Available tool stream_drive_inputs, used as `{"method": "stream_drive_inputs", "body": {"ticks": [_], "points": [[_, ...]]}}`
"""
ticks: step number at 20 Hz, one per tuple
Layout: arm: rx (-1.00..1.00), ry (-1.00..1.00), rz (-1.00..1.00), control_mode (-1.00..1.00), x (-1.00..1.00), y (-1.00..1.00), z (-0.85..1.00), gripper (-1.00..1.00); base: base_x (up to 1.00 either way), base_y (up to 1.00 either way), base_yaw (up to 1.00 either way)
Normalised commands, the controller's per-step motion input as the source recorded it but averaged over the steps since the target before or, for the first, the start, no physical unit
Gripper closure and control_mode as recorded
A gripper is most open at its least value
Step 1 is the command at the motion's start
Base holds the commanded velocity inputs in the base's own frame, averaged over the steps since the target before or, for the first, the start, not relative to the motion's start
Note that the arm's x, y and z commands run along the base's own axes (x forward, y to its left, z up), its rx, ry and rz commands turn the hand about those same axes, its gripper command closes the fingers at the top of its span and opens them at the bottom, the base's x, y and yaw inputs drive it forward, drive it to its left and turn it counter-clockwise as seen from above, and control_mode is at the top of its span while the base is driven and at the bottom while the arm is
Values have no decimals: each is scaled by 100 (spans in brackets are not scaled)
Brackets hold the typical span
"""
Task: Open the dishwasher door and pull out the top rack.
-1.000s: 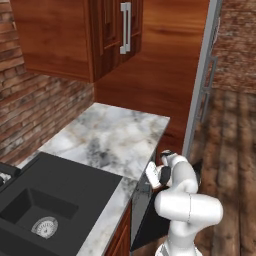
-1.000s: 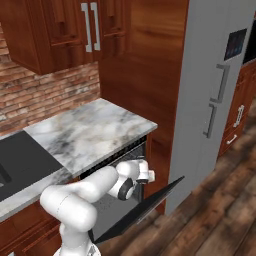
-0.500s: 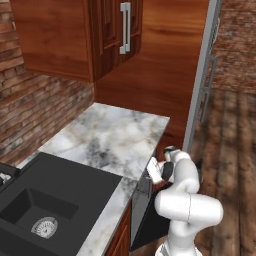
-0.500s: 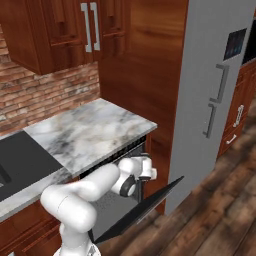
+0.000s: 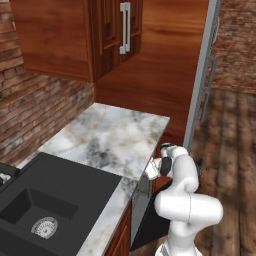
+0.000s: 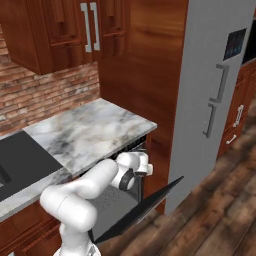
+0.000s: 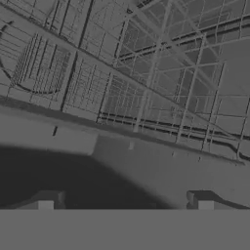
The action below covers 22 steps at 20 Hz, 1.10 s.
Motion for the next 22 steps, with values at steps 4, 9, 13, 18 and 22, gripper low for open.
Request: {"method": "stream_drive_inputs", "body": {"ticks": [4, 9, 13, 18, 22], "points": [[-23, 20, 0, -100, 39, 92, -93, -100, 0, 0, 0], [-38, 5, 0, -100, 6, 41, -97, -100, 0, 0, 0], [-41, -10, 0, -100, -4, -30, -74, -100, 0, 0, 0], [-41, -20, 3, -100, -10, -57, -74, -100, 0, 0, 0], [-38, -23, 5, -100, -11, -74, -58, -100, 0, 0, 0]]}}
